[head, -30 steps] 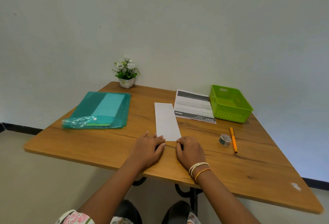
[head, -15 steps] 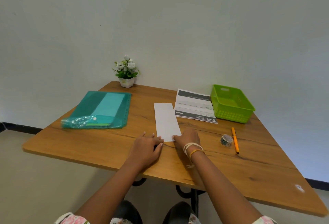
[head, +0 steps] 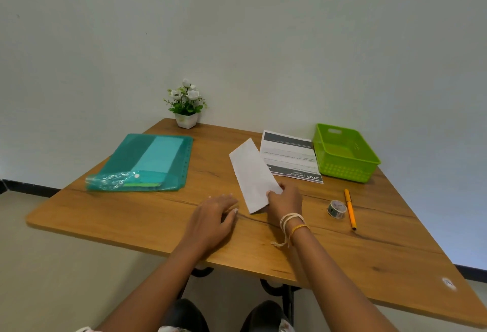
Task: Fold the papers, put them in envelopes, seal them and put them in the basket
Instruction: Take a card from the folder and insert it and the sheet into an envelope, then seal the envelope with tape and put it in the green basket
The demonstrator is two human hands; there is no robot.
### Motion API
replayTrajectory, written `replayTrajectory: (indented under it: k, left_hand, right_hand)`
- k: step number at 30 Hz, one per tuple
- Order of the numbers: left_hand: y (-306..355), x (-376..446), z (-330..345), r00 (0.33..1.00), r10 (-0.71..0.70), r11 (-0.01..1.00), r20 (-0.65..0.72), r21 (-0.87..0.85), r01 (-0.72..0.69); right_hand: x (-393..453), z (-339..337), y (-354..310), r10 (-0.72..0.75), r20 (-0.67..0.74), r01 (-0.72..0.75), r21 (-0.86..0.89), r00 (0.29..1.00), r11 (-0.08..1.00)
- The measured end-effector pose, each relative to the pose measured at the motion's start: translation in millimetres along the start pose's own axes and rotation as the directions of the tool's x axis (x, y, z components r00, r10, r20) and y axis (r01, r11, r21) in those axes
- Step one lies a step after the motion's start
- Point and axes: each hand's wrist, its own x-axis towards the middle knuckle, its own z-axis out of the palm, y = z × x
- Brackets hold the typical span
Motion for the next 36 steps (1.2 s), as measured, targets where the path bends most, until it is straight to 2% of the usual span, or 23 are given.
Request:
replayTrajectory:
  k: [2,5,8,10,13,15,17,19,21,23,25,27,28,30,32,34,36]
  left_hand:
    - [-2.1,1.9,-1.1,0.999,-0.048,0.996,0.004,-0.069,0.049]
    - [-2.8,4.6,-3.0,0.989,-0.143,0.984,0.023,-0.103,0.144]
    - [-1.0,4.9,-3.6,0.984,-0.179,0.971,0.013,-0.160,0.179]
    - [0.9,2.5,-2.0,0.982,-0.178,0.977,-0.065,-0.131,0.168]
    - [1.2,1.8,2.1,0.984,-0.068,0.992,-0.163,0.090,0.083]
    - [0.1,2.0,4.7,0.996,0.041,0.980,-0.080,0.196,-0.025]
    - [-1.1,3.7,5.8,0.993,0.096,0.972,0.074,0.210,-0.110]
    - [-3.6,5.3,7.0,0.971,0.079,0.975,0.224,0.185,-0.122]
    - [-3.1,5.5,6.2,0.954,0.043,0.974,0.298,0.200,-0.106]
    - [-2.1,4.2,5.4,0.953,0.040,0.965,0.299,0.235,-0.114]
    - [-0.5,3.8,4.7,0.955,0.050,0.959,0.291,0.254,-0.128]
    - [0.3,4.6,4.5,0.956,0.051,0.958,0.289,0.256,-0.128]
    - [0.5,5.4,4.4,0.956,0.054,0.958,0.289,0.254,-0.131]
    - [1.4,7.2,4.4,0.955,0.070,0.957,0.289,0.250,-0.146]
    - [4.4,9.6,4.4,0.959,0.077,0.963,0.272,0.229,-0.142]
    - [9.5,12.0,7.5,0.973,0.075,0.978,0.218,0.172,-0.114]
    - [17.9,14.6,14.7,0.988,0.060,0.993,0.141,0.093,-0.074]
  right_hand:
    - [-3.1,-12.9,0.2,-0.201,-0.088,0.185,-0.165,0.976,0.969]
    - [-2.7,-33.3,3.7,-0.480,-0.127,0.391,-0.419,0.868,0.819]
    - [-4.3,-45.0,16.9,-0.568,-0.068,0.455,-0.522,0.821,0.721]
    - [-7.6,-47.9,33.1,-0.559,-0.025,0.478,-0.485,0.829,0.732]
    - [-8.0,-52.2,58.6,-0.478,0.054,0.450,-0.444,0.877,0.775]
    - [-5.1,-55.8,67.8,-0.413,0.108,0.416,-0.437,0.904,0.797]
    - [-3.6,-60.2,67.9,-0.363,0.153,0.394,-0.410,0.919,0.823]
    - [-3.2,-64.0,66.4,-0.316,0.198,0.371,-0.401,0.928,0.838]
    - [-4.2,-67.4,68.1,-0.291,0.225,0.361,-0.408,0.930,0.839]
    - [-8.9,-70.7,70.7,-0.338,0.131,0.361,-0.419,0.932,0.833]
    - [-12.0,-75.7,75.3,-0.439,-0.089,0.344,-0.492,0.894,0.800]
    - [-9.4,-82.3,81.0,-0.464,-0.253,0.244,-0.592,0.849,0.768]
    - [-7.0,-85.7,82.1,-0.433,-0.288,0.184,-0.611,0.854,0.770]
    - [-1.6,-89.7,84.2,-0.348,-0.283,0.103,-0.625,0.894,0.774]
    - [3.8,-89.9,86.3,-0.300,-0.234,0.087,-0.639,0.925,0.765]
    - [8.2,-87.0,88.1,-0.306,-0.218,0.099,-0.642,0.927,0.760]
    - [9.8,-82.8,87.6,-0.311,-0.246,0.133,-0.548,0.918,0.826]
